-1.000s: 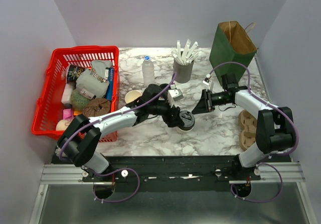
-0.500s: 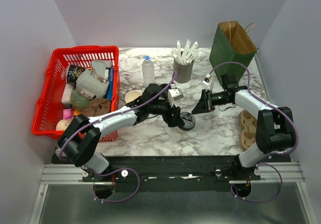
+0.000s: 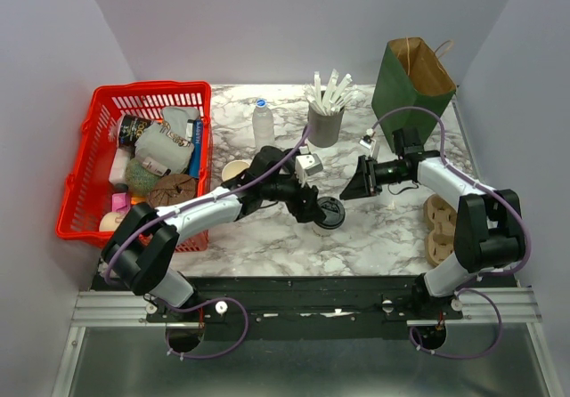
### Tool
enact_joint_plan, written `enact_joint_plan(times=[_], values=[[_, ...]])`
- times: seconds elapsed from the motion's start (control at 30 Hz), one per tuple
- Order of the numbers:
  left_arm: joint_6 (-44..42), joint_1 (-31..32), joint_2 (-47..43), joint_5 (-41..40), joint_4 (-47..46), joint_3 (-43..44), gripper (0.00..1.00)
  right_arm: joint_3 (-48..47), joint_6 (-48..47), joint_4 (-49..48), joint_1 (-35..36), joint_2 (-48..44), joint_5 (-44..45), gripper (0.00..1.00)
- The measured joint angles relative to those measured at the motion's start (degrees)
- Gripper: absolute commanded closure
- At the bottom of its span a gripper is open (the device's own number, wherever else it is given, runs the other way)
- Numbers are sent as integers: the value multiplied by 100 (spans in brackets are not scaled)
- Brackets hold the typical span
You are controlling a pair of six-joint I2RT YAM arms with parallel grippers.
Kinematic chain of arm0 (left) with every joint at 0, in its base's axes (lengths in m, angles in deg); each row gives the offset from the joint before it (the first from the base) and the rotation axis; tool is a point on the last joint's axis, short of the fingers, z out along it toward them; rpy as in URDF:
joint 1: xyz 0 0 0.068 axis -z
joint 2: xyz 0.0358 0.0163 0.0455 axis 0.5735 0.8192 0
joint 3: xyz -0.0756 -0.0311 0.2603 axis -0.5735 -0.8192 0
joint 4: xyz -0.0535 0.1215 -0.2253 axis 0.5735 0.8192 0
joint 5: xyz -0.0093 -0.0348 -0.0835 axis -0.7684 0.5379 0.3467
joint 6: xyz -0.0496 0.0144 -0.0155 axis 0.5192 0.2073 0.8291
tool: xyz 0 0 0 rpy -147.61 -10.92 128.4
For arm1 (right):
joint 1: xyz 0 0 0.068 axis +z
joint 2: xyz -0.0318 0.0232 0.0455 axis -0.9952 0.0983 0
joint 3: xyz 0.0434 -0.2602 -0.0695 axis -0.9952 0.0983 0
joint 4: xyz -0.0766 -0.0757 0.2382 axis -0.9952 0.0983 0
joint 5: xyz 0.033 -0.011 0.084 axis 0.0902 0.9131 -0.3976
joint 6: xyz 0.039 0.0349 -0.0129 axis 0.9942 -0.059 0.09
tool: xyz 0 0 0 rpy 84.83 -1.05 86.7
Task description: Pack the takeout coffee
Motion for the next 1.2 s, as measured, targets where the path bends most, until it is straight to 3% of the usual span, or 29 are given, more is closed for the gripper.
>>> enact_joint_plan(times=[0.43,0.63,0.9,1.2], values=[[422,-509,-7,0,-20,0,20,-393,-44,-15,0,22,-160,32],[669,-721,-149,9,-48,-122,20,-393,-437,173,15,22,-273,29],[796,-728,-197,127,-125,-372,20,-393,-780,332,293,22,-332,28],[881,-728,-195,282,-278,-372,20,-393,-905,404,590,22,-262,34]])
